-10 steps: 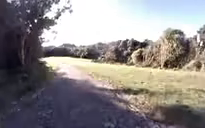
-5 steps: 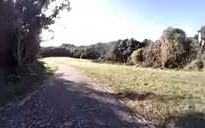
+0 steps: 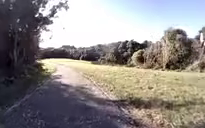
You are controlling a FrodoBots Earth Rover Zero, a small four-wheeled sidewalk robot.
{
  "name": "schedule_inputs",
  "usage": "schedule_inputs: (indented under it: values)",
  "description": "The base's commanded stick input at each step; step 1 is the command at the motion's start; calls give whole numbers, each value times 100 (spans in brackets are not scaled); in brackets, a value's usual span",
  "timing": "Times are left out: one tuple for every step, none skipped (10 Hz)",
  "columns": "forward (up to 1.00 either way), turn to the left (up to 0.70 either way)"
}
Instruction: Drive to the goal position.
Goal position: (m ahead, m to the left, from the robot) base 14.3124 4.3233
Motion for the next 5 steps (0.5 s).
schedule_inputs:
  values:
    - [50,50]
    - [50,48]
    - [50,29]
    - [50,20]
    - [50,14]
